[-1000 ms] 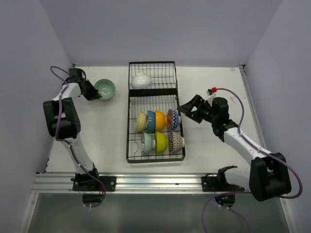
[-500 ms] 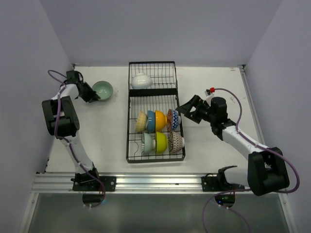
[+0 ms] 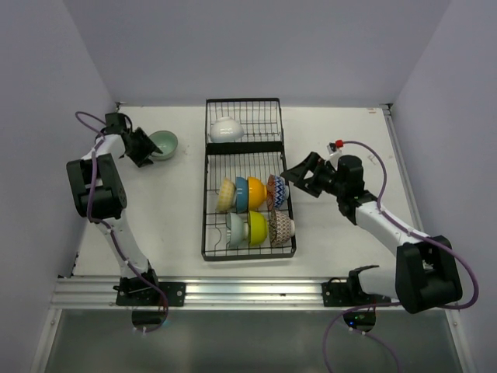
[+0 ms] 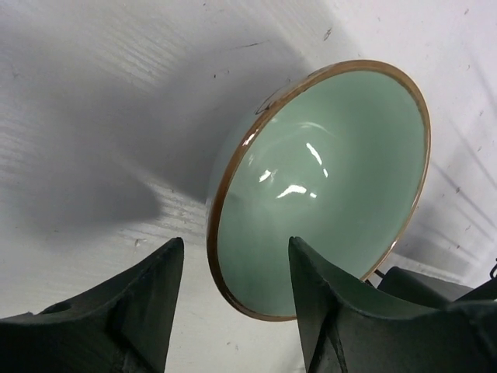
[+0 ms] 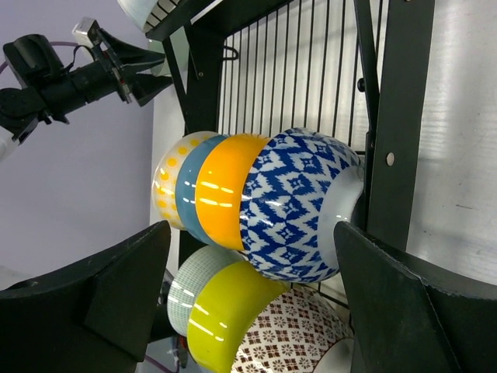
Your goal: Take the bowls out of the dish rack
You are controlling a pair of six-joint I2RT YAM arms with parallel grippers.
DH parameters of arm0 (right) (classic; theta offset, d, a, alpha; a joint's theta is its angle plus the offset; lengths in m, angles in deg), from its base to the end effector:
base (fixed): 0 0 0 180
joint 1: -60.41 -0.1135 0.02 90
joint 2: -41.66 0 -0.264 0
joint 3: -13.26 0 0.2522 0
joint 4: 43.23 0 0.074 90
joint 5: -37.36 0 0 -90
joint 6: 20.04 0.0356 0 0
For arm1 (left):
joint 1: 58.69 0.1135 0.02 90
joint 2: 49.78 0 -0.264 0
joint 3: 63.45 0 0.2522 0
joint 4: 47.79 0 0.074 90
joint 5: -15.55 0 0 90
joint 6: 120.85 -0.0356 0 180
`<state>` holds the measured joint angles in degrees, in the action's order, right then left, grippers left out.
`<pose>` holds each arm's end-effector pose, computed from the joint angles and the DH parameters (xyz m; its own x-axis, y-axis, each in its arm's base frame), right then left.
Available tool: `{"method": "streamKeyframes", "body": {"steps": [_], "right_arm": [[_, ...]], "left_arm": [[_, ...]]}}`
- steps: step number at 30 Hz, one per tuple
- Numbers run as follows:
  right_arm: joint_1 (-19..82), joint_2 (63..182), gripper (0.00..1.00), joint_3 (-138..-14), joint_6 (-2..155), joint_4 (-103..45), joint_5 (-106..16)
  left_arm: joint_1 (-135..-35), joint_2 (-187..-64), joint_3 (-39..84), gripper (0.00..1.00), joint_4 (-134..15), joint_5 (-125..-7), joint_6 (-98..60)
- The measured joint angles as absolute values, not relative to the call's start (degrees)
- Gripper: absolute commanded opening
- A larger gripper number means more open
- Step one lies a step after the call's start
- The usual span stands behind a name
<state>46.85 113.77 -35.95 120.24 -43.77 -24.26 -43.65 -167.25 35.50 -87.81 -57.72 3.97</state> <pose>0.2572 0.0794 0.2265 -0.7237 0.5216 -0.4519 -0.1204 0.5493 0.8269 0.4250 0.1036 0.1754 -0.6172 -0.7321 -0.2882 -0.5553 0.6649 -0.4996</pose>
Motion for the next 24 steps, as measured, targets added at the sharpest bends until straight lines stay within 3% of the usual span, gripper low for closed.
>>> {"method": "streamKeyframes", "body": {"steps": [7, 15, 24], "right_arm": [[47.0, 113.8, 0.91, -35.8, 120.4, -44.2, -23.8], [47.0, 115.6, 0.88, -35.8, 124.0, -51.1, -23.1], [39.1, 125.1, 0.86, -46.0, 127.1, -59.0, -28.2]], "left_arm": [[-43.6, -161.5, 34.8, 0.72, -88.0, -58.7, 2.5], [-44.3, -143.1, 25.2, 0.79, -81.6, -56.8, 0.1], [-56.6, -123.7, 13.5, 0.92, -76.0, -57.8, -6.6]]}}
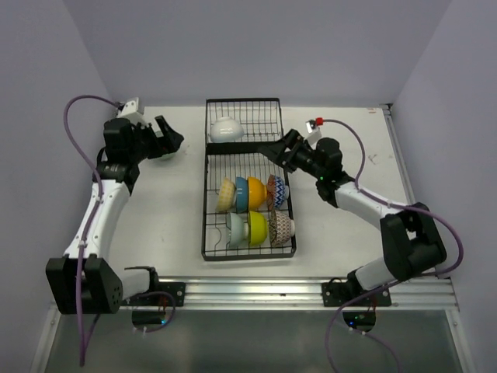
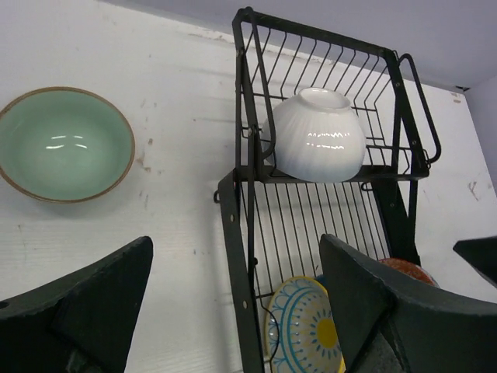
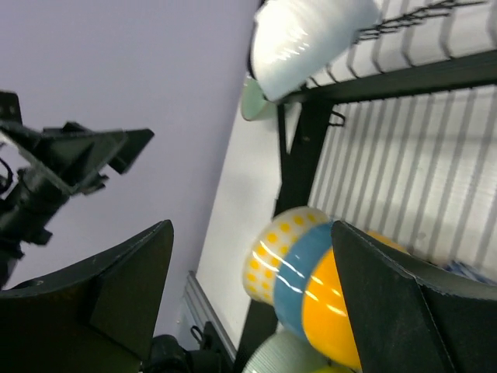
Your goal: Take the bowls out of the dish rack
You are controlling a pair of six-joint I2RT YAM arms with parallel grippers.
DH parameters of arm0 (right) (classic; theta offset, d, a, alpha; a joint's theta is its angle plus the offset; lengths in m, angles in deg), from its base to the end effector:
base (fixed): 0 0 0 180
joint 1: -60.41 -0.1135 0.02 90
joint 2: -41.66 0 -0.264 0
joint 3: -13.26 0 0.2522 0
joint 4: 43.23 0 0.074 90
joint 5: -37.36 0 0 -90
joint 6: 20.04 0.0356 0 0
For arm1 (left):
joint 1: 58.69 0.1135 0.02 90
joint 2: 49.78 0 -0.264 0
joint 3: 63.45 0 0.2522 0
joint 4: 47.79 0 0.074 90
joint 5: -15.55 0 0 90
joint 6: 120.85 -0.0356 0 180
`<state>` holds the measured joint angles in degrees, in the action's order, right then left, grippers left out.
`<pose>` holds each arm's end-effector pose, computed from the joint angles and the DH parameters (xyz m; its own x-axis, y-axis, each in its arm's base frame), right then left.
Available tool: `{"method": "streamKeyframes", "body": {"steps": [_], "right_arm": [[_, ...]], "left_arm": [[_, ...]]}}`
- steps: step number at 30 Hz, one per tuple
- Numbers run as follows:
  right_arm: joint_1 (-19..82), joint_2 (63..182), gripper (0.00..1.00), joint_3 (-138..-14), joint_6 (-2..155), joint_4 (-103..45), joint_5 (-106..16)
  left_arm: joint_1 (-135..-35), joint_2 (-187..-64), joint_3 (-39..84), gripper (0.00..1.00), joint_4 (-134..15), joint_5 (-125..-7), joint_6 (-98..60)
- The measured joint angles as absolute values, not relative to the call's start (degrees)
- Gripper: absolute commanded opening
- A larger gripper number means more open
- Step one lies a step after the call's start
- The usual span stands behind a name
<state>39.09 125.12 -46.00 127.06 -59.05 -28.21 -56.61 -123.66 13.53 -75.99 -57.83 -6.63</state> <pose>0.2976 0.1320 0.2569 -0.6717 0.5584 -0.4868 -0.2729 0.4244 0.8634 0.2966 0.0006 0.3349 -0.4785 -0.4107 -0.7761 0.0304 0.8756 -0.4822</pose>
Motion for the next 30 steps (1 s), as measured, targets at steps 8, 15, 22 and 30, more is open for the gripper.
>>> {"method": "streamKeyframes", "body": {"steps": [8, 15, 22, 30], "right_arm": [[30.0, 135.8, 0.86, -54.6, 130.7, -63.5, -36.3], [26.1, 144.3, 0.84, -62.7, 133.8, -63.9, -42.0], [26.0, 150.6, 0.82, -69.2, 137.4, -63.5, -46.0], [25.6, 155.5, 0.80, -73.8, 141.6, -63.9, -47.6]], "left_arm": [[-64.7, -104.0, -2.1, 0.95, -68.2, -63.4, -12.7], [-70.2, -96.9, -7.1, 1.00, -64.8, -70.4, -15.8], [-73.9, -95.3, -7.3, 1.00, -64.5, -78.9, -17.2], [-77.2, -94.4, -7.3, 1.00, -64.7, -84.5, -18.6]]}}
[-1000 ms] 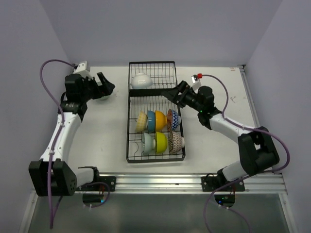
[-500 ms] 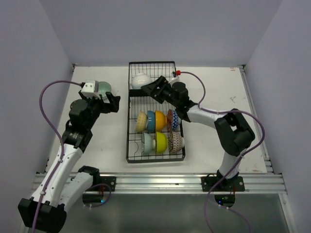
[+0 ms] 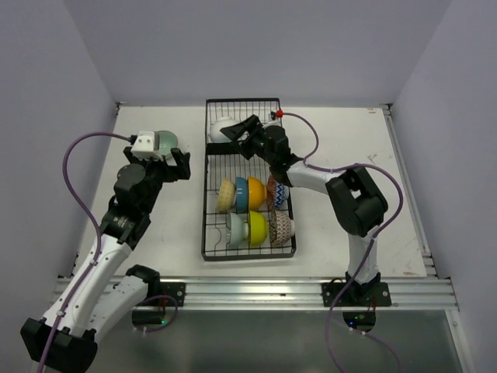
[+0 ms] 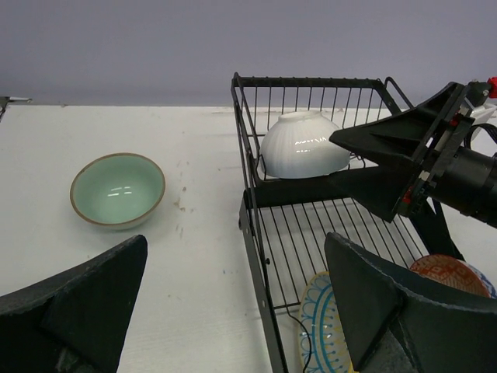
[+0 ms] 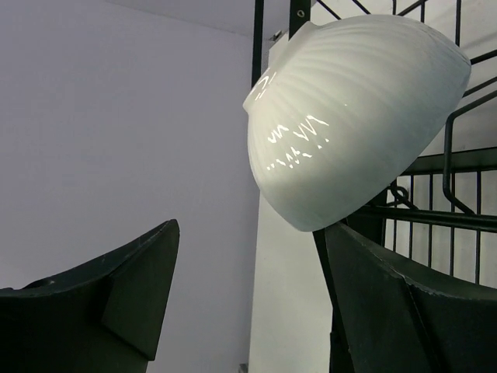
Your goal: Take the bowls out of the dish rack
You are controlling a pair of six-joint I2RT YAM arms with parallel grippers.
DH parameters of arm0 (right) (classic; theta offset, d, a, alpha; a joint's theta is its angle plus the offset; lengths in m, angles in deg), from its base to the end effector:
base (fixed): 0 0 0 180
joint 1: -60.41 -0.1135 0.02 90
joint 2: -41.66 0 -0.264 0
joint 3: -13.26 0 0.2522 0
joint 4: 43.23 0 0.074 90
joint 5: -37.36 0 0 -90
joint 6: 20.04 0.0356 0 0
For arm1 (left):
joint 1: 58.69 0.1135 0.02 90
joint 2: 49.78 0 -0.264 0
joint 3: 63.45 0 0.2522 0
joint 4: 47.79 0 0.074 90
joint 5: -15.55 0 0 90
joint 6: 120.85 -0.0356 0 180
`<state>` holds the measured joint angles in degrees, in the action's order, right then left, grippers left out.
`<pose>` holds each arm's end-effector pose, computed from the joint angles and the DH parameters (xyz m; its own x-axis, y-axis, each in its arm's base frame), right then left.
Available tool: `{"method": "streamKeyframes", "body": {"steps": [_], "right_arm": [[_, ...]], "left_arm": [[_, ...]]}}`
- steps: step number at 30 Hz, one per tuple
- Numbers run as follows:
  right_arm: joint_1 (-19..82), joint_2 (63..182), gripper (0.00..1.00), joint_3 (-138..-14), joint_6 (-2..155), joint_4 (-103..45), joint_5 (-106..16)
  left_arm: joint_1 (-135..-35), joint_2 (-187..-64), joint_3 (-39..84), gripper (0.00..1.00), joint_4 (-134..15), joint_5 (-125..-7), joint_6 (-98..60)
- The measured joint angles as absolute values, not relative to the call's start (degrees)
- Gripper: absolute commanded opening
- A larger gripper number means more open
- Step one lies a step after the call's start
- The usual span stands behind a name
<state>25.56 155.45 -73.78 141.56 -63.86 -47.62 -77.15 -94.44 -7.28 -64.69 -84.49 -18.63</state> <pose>0.3762 0.2657 0.2299 -0.6355 0.7093 -0.3050 -0.1192 0.3002 0.9464 0.1802 -0.0536 0.3391 -0.1182 -0.1803 -0.9765 0.1250 0.9729 -0.1947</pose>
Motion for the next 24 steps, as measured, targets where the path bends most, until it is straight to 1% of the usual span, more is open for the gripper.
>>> {"method": "streamKeyframes", "body": {"steps": [9, 15, 19, 24], "right_arm": [[25.4, 157.7, 0.76, -74.5, 145.2, -65.0, -49.9], [25.4, 159.5, 0.72, -75.2, 148.1, -67.4, -51.8], [25.2, 161.0, 0.63, -76.5, 150.0, -68.1, -52.1], [25.2, 163.0, 0.54, -77.9, 152.6, -69.1, -52.1]], "left_arm": [[-79.1, -94.4, -7.3, 1.00, -65.4, -87.0, -19.5], [-79.8, -94.4, -7.3, 1.00, -65.5, -87.8, -19.6], [-80.2, -94.4, -7.3, 1.00, -65.5, -88.1, -19.6], [-80.7, -94.7, -7.3, 1.00, -65.5, -88.2, -19.6]]}}
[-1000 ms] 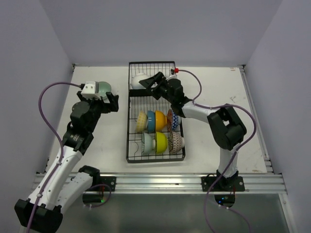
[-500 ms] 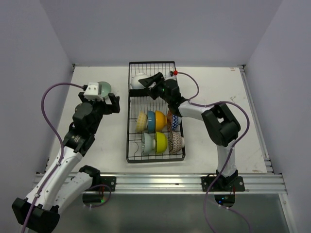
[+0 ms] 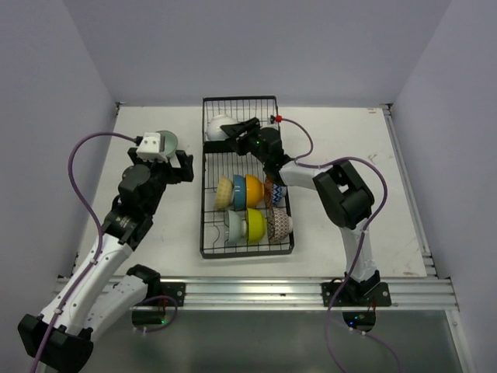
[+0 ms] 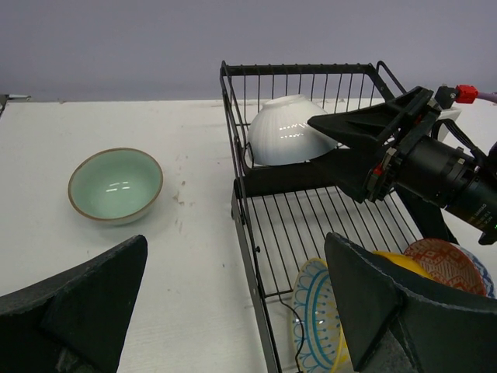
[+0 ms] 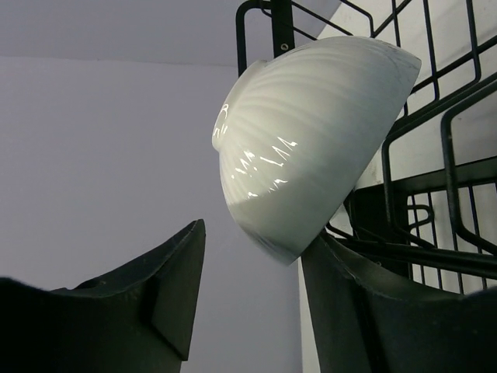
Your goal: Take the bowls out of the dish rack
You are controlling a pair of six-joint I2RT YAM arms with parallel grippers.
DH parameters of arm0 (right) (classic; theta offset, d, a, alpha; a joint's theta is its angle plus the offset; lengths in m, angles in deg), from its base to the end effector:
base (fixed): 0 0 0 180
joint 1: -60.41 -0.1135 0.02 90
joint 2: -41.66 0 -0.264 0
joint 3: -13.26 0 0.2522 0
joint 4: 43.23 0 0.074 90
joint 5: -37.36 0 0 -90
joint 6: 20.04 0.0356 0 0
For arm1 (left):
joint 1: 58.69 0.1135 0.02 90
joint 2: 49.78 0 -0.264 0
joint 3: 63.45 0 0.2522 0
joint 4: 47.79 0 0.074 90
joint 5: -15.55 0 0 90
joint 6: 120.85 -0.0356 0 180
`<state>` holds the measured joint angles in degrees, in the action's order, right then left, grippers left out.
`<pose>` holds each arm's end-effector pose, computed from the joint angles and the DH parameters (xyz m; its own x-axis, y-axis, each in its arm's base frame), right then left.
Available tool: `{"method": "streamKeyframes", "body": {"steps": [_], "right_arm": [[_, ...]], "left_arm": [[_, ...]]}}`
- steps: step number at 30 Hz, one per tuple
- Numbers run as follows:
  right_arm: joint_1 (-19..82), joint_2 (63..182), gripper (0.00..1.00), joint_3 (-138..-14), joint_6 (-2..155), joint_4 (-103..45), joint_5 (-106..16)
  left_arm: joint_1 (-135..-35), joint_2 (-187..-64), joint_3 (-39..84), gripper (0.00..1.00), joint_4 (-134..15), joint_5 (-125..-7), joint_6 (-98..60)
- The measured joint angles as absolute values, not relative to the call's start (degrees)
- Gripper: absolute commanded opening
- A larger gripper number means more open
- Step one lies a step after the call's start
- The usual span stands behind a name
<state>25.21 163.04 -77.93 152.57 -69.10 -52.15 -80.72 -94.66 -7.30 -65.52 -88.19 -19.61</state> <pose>0.3959 0.2797 0.2038 -0.5865 0.7999 -0.1276 -0.0140 0.1475 0.9890 0.1776 -0.0627 0.3369 -0.1307 -0.1514 -0.9798 0.1225 0.9782 -0.1675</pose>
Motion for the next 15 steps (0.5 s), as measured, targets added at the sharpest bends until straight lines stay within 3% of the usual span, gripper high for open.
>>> {"method": "streamKeyframes", "body": {"steps": [9, 15], "right_arm": [[25.2, 164.7, 0.38, -79.4, 154.6, -70.7, -53.4], [25.2, 165.3, 0.20, -81.1, 155.2, -70.6, -53.6]], "left_arm": [[-81.1, -94.9, -7.3, 1.00, -65.5, -88.2, -20.0], [-81.3, -94.9, -7.3, 1.00, -65.5, -88.2, -20.0]]}}
